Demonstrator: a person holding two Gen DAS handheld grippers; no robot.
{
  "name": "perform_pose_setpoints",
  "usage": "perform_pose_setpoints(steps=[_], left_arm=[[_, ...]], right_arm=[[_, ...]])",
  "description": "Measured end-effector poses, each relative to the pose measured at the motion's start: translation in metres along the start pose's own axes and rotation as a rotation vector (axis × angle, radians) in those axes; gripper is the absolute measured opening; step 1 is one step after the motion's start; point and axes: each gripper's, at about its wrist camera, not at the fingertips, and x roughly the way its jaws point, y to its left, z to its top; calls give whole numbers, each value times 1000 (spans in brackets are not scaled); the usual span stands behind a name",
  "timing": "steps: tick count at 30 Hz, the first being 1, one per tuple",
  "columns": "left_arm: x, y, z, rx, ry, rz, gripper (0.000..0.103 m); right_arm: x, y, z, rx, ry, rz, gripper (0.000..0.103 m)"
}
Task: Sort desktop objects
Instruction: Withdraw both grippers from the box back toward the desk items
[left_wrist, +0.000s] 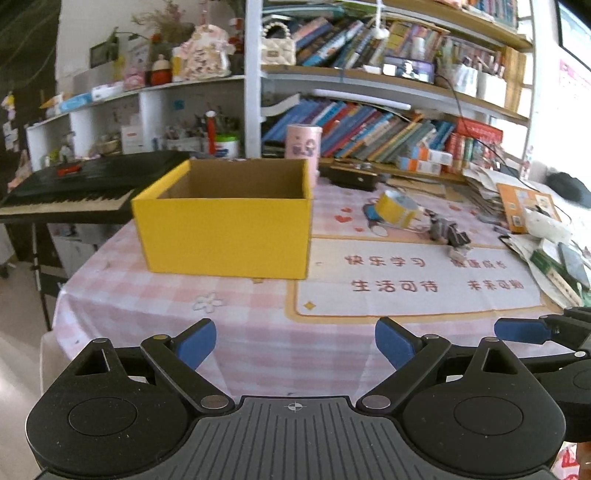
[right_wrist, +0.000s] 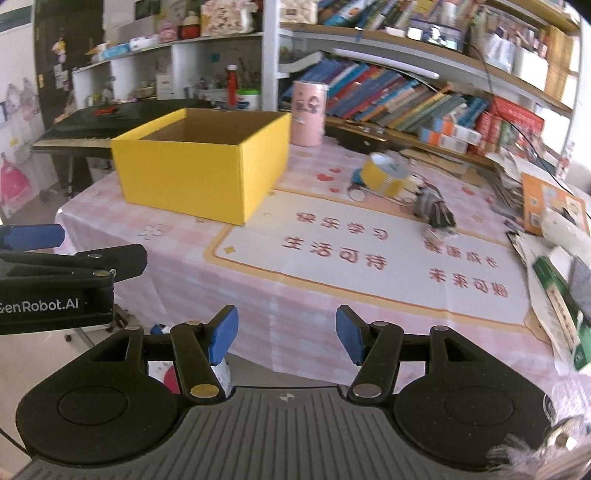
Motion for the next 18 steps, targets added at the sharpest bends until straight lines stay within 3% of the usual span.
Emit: perform_pose_setpoints(steps=[18], left_arm=[[68, -78, 38, 34, 32, -106, 95]], right_arm=[[29, -95, 20, 59, 41, -87, 57]])
